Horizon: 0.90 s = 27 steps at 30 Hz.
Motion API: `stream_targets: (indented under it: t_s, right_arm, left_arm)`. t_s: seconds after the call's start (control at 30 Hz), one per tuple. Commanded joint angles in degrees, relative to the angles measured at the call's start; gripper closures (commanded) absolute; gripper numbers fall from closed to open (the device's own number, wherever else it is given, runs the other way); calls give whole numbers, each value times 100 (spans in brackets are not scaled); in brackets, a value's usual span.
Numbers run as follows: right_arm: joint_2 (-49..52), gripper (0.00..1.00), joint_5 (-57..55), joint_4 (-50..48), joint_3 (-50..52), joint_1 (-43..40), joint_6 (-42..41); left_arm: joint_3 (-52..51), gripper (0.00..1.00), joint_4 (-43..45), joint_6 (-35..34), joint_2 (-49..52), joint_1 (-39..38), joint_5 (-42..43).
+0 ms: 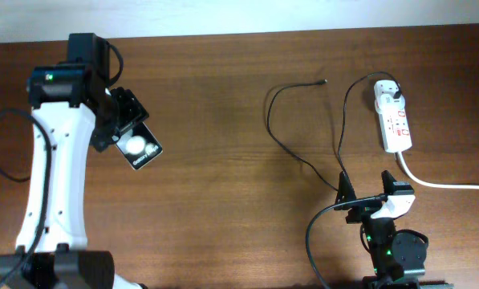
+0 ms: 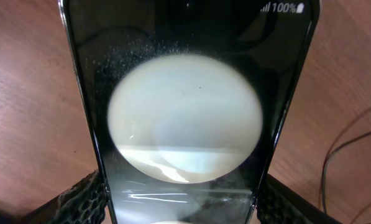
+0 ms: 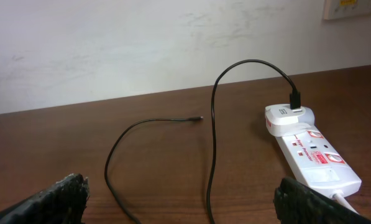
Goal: Plug charger to phone and switch on socket
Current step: 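Lift the phone with the left gripper and tilt it upright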
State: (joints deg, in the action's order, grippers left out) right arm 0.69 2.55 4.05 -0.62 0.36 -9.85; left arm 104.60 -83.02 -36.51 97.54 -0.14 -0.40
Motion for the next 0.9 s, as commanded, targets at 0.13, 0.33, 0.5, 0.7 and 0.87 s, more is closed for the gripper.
stream_targets:
  t_s: [0.13, 0.33, 0.5, 0.7, 0.87]
  right_arm:
    - [-48, 1, -24, 26, 31, -37, 61]
    - [-48, 1, -24, 26, 31, -37, 61]
    - [-48, 2, -26, 26, 31, -37, 61]
    - [-48, 1, -26, 26, 31, -37, 61]
    - [-48, 1, -24, 26, 31, -37, 61]
  left_arm:
    - [122, 39, -531, 496, -466, -7, 22]
    - [122, 39, -892, 542, -1047, -7, 50]
    - [120, 40, -1163, 664, -1759, -7, 109]
    - [116, 39, -1370, 667, -2531, -7, 175]
    - [-264, 39, -1362, 660, -3005, -7, 302]
